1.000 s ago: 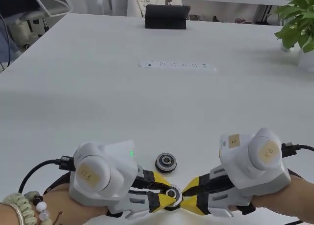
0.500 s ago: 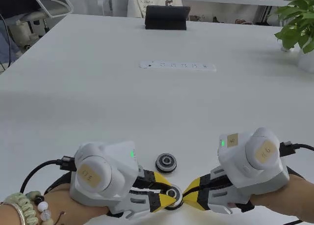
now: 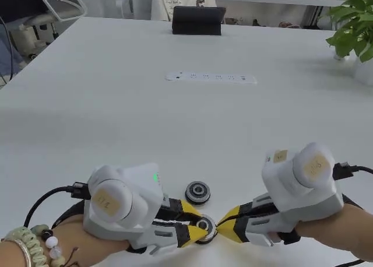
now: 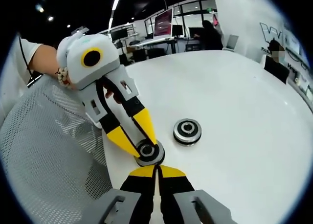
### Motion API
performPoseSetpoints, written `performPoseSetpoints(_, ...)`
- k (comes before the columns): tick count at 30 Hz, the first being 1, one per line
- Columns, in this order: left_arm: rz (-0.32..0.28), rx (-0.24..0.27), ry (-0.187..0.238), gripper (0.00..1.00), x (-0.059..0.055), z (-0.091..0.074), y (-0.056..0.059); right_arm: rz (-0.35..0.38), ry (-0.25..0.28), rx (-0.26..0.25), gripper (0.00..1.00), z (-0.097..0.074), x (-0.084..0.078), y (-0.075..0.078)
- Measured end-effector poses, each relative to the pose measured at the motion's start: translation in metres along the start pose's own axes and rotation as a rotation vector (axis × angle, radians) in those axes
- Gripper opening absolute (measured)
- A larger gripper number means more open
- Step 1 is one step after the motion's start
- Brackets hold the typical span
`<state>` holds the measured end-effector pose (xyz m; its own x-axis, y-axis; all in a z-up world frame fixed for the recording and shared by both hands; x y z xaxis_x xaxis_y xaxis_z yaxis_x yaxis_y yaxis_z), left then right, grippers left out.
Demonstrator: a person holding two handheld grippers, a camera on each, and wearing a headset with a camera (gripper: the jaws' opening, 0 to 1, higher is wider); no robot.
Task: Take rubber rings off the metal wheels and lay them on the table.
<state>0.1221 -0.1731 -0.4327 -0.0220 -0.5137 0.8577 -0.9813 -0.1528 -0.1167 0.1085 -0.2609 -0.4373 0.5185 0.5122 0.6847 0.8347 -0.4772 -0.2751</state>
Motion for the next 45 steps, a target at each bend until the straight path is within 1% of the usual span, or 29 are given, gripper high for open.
performPoseSetpoints(1, 0.0, 0.0, -0.001, 0.08, 0.0, 0.0, 0.0, 0.012, -0.007, 0.0, 0.0, 0.001, 0.0, 0.0)
performPoseSetpoints(2, 0.002, 0.0, -0.001, 0.08, 0.0, 0.0, 0.0, 0.01, -0.013, -0.002, 0.0, 0.001, -0.001, -0.001)
performPoseSetpoints(4, 0.004, 0.001, -0.001, 0.08, 0.0, 0.0, 0.0, 0.047, -0.017, -0.002, 0.0, 0.001, 0.0, -0.001)
performPoseSetpoints(5, 0.001, 0.001, -0.001, 0.08, 0.0, 0.0, 0.0, 0.081, -0.009, -0.002, 0.0, 0.0, 0.001, 0.0)
performPoseSetpoints(6, -0.002, 0.004, -0.002, 0.08, 0.0, 0.0, 0.0, 0.086, -0.007, -0.002, 0.0, -0.001, 0.001, 0.0)
performPoseSetpoints(8, -0.003, 0.007, -0.002, 0.08, 0.0, 0.0, -0.001, 0.12, 0.005, -0.003, 0.0, -0.002, 0.001, 0.002)
performPoseSetpoints(9, -0.003, 0.007, -0.002, 0.08, 0.0, 0.0, -0.001, 0.161, 0.016, 0.003, 0.0, -0.002, 0.002, 0.001)
performPoseSetpoints(11, 0.001, 0.008, -0.003, 0.08, 0.001, 0.0, -0.001, 0.22, 0.033, 0.006, 0.0, -0.002, 0.003, 0.002)
performPoseSetpoints(14, -0.003, 0.011, -0.005, 0.08, 0.001, 0.0, -0.001, 0.273, 0.05, 0.009, 0.0, -0.002, 0.003, 0.004)
performPoseSetpoints(16, -0.01, 0.015, -0.004, 0.08, 0.001, 0.0, -0.001, 0.345, 0.076, 0.009, 0.0, -0.002, 0.004, 0.005)
performPoseSetpoints(18, -0.011, 0.017, -0.004, 0.08, 0.001, 0.0, -0.002, 0.371, 0.083, 0.009, 0.0, -0.002, 0.004, 0.006)
performPoseSetpoints(19, -0.011, 0.018, -0.005, 0.08, 0.001, 0.0, -0.002, 0.432, 0.1, 0.015, 0.0, -0.002, 0.003, 0.007)
performPoseSetpoints(20, -0.011, 0.019, -0.005, 0.08, 0.001, 0.0, -0.002, 0.448, 0.104, 0.016, 0.0, -0.002, 0.003, 0.008)
performPoseSetpoints(24, -0.02, 0.026, -0.004, 0.07, 0.001, 0.001, -0.003, 0.494, 0.118, 0.012, 0.0, -0.002, 0.003, 0.01)
performPoseSetpoints(30, -0.02, 0.027, -0.003, 0.07, 0.0, 0.0, -0.003, 0.54, 0.132, 0.018, 0.0, -0.002, 0.003, 0.009)
performPoseSetpoints(36, -0.025, 0.023, -0.007, 0.08, 0.0, -0.001, -0.004, 0.563, 0.144, 0.02, 0.0, -0.002, 0.004, 0.01)
performPoseSetpoints(41, -0.017, 0.019, -0.006, 0.08, 0.0, -0.001, -0.004, 0.596, 0.153, 0.037, 0.0, -0.003, 0.004, 0.009)
performPoseSetpoints(45, -0.01, 0.016, -0.006, 0.08, 0.0, 0.0, -0.004, 0.583, 0.154, 0.041, 0.0, -0.002, 0.005, 0.008)
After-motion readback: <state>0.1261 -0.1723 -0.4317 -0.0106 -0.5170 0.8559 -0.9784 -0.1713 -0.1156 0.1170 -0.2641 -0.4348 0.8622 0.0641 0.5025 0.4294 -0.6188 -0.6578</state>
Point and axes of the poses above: the centre of the closed fingertips' face, and the gripper's own axes: z roughly forward along the fingers, y roughly to its right, x roughly out of its top, the point moved 5 cm from there along -z, roughly backward along the fingers, and after that the axes turned 8 degrees about x, right-handed, at the moved point
